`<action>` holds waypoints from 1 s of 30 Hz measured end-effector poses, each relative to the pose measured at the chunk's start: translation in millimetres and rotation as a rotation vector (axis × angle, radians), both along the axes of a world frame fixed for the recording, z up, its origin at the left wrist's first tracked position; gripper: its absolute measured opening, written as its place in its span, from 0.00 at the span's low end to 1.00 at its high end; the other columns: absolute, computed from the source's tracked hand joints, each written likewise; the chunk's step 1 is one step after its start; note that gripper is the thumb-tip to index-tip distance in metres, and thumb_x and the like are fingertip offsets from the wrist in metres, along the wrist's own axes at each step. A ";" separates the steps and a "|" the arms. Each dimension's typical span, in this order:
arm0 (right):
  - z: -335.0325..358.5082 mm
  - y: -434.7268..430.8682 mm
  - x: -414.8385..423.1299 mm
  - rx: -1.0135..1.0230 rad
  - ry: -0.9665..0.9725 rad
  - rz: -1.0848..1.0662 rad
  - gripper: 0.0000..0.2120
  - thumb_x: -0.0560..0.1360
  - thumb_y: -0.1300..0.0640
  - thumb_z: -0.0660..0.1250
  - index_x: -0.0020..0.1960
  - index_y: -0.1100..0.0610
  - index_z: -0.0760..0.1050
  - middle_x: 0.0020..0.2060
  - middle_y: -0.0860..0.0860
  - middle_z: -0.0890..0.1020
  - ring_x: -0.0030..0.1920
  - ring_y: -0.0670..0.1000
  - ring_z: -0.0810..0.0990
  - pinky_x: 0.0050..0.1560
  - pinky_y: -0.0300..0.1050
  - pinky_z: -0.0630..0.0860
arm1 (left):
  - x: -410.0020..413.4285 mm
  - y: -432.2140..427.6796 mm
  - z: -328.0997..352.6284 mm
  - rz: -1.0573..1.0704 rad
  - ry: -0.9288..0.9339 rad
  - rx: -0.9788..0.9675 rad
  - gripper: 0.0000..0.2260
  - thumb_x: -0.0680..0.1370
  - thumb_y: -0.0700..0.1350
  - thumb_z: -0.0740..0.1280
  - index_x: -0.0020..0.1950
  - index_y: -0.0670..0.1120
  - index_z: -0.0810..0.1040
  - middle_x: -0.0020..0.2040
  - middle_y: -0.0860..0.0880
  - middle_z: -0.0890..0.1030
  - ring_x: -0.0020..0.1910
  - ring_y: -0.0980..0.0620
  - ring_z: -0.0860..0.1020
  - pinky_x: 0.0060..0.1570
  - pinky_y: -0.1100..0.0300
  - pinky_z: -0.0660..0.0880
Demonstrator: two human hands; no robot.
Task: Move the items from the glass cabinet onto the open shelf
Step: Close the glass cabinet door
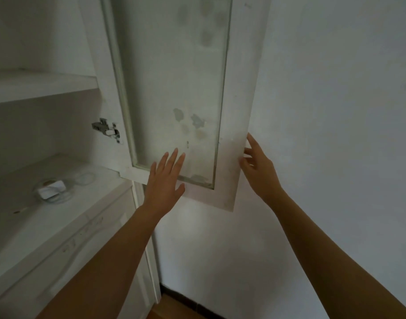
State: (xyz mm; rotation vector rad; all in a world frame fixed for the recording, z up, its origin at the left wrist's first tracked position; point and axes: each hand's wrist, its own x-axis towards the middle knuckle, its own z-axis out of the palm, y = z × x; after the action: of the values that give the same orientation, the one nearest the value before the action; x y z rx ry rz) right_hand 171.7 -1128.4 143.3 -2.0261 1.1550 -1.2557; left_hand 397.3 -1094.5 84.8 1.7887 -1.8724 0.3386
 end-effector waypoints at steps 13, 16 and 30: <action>3.0 13.4 -3.1 0.011 0.013 0.026 0.19 0.80 0.57 0.52 0.70 0.51 0.59 0.54 0.54 0.79 0.51 0.54 0.79 0.55 0.54 0.77 | 2.5 10.4 4.2 -0.007 0.000 0.038 0.33 0.76 0.48 0.64 0.74 0.52 0.48 0.77 0.48 0.50 0.76 0.46 0.48 0.73 0.45 0.49; 5.3 29.4 0.0 0.011 0.006 0.025 0.18 0.80 0.58 0.52 0.69 0.52 0.61 0.52 0.55 0.80 0.50 0.53 0.79 0.53 0.51 0.78 | 4.5 20.1 6.6 -0.007 -0.016 0.054 0.33 0.76 0.49 0.64 0.74 0.53 0.46 0.77 0.48 0.50 0.76 0.47 0.48 0.73 0.45 0.49; 8.8 124.2 31.7 -0.006 0.019 0.062 0.19 0.79 0.65 0.52 0.67 0.53 0.63 0.51 0.53 0.78 0.47 0.50 0.79 0.47 0.40 0.77 | 23.4 104.9 -0.5 -0.077 -0.013 0.129 0.36 0.75 0.51 0.65 0.74 0.55 0.43 0.77 0.50 0.51 0.76 0.49 0.47 0.73 0.46 0.46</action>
State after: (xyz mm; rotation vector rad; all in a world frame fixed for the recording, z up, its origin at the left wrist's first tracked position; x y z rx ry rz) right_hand 203.4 -1004.2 152.2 -2.0670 1.0899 -1.2137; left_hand 420.7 -989.6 84.3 1.7943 -2.0066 0.2055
